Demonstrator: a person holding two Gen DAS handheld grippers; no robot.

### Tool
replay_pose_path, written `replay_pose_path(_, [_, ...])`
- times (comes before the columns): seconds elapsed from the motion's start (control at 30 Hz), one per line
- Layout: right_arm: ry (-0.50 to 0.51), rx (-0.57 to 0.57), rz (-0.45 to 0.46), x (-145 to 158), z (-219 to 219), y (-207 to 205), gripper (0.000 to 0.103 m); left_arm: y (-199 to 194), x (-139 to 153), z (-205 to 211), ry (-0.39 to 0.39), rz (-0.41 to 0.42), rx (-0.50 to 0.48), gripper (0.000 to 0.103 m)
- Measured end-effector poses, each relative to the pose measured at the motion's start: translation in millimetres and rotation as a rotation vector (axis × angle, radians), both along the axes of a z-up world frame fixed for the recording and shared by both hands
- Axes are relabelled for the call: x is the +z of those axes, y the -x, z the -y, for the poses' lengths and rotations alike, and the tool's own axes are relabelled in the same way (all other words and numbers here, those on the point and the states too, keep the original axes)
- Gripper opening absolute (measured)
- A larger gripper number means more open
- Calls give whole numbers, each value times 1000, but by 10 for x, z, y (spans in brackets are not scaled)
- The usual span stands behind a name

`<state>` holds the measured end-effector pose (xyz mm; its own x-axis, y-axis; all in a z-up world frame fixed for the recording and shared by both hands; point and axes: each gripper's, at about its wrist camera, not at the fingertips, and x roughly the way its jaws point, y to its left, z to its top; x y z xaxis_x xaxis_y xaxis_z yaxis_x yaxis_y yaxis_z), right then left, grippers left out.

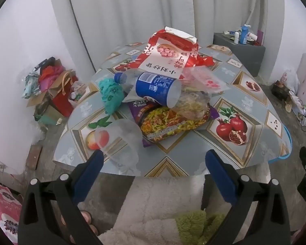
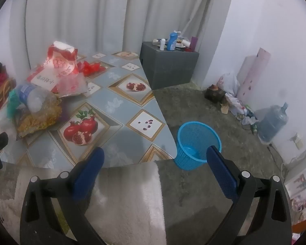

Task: Collect trash

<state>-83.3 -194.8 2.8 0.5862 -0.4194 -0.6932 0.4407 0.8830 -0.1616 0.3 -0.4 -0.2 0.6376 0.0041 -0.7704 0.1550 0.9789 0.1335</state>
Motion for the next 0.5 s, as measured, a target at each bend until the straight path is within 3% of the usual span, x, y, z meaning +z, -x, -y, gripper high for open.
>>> replay_pose_path(0.5, [9,1,4,-12,-21,-2,95,3,3,-1,4,6,4,98])
